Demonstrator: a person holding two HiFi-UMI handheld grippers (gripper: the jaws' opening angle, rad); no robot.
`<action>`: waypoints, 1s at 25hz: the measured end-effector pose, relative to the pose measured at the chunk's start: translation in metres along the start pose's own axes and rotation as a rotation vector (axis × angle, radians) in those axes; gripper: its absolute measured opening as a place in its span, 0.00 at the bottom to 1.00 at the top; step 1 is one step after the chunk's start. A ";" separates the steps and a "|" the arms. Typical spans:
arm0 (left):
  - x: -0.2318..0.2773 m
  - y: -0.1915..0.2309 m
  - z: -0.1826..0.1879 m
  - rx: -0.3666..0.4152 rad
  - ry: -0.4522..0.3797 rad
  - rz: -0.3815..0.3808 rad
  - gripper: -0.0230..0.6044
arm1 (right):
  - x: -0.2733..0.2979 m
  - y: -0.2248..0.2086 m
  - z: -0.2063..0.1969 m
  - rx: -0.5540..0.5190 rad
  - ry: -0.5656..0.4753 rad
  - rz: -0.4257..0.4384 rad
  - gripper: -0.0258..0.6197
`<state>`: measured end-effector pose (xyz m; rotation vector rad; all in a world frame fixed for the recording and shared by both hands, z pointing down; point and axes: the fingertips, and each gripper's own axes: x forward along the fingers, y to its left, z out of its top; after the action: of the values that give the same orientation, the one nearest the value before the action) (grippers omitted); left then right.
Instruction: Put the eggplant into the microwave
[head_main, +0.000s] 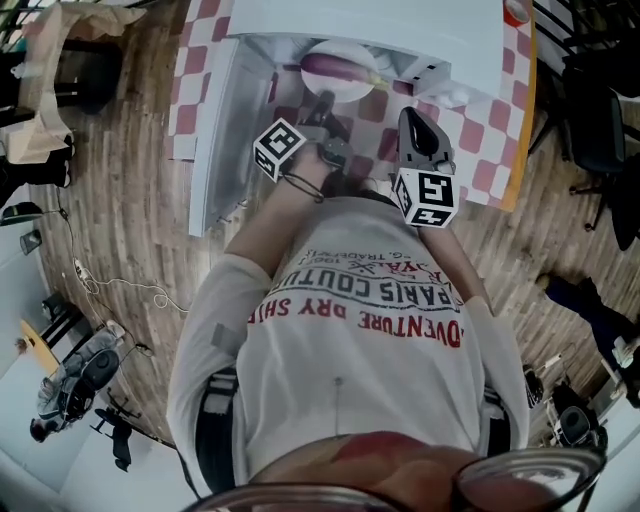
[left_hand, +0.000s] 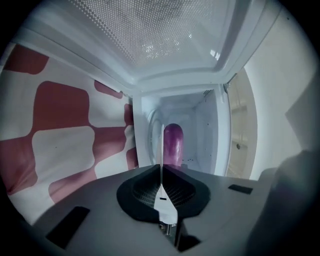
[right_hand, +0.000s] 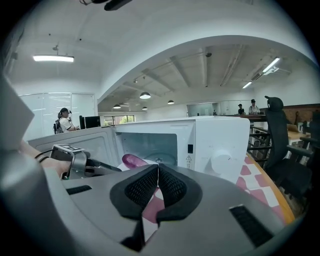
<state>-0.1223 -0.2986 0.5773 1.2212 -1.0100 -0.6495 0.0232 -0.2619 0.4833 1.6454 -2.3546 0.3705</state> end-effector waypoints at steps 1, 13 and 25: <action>0.004 0.002 0.002 0.000 0.001 0.005 0.09 | 0.001 -0.001 -0.002 -0.001 0.006 -0.006 0.08; 0.043 0.015 0.017 -0.028 -0.005 0.026 0.09 | 0.028 -0.002 0.001 -0.018 0.009 -0.051 0.08; 0.062 0.021 0.038 0.011 -0.010 0.054 0.09 | 0.039 0.000 0.008 -0.045 0.001 -0.091 0.08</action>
<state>-0.1314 -0.3632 0.6153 1.1977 -1.0528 -0.6094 0.0096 -0.2991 0.4893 1.7237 -2.2601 0.2982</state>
